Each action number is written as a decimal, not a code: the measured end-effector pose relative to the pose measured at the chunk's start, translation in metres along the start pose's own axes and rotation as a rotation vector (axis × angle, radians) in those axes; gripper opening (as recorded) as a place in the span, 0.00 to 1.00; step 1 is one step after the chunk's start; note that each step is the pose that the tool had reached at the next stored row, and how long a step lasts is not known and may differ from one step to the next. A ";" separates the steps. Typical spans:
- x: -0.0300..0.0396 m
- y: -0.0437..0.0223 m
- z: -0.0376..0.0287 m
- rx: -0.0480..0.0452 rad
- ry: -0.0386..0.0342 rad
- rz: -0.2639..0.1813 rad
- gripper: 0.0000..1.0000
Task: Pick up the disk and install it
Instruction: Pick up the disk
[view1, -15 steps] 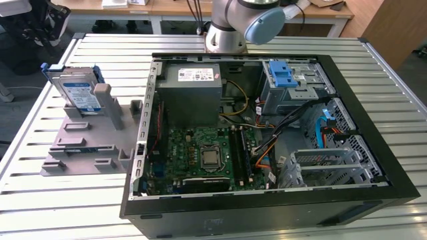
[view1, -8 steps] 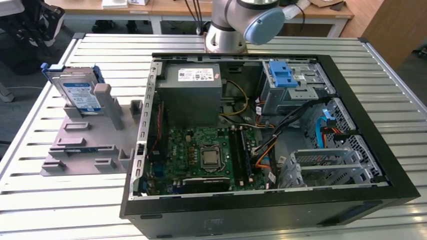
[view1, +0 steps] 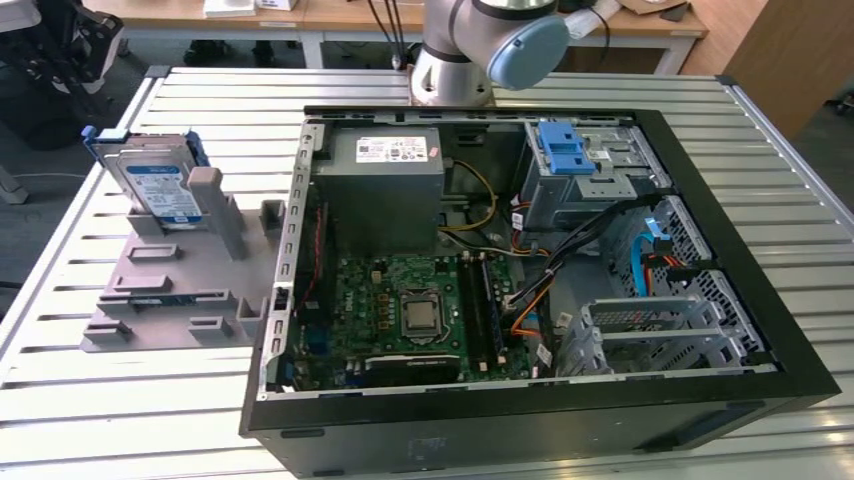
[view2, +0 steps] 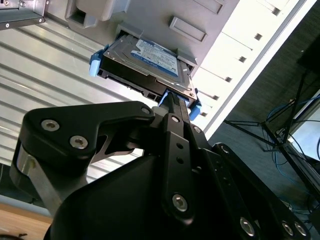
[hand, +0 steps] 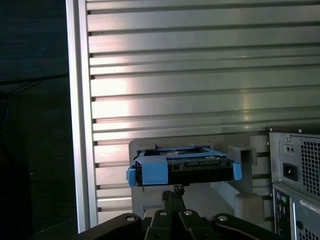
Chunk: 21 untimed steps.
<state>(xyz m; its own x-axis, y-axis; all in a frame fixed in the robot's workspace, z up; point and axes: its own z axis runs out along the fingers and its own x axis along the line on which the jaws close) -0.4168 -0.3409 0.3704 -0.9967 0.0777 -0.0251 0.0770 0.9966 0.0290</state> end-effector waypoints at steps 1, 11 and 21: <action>0.0000 0.0000 0.0000 0.0000 0.0000 0.000 0.11; 0.0001 0.0000 0.0000 0.0000 0.0000 -0.001 0.11; 0.0002 0.0000 0.0006 -0.0039 0.0047 -0.160 0.11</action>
<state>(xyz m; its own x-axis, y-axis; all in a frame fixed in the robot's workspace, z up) -0.4170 -0.3409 0.3698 -0.9963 -0.0823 -0.0251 -0.0830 0.9961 0.0289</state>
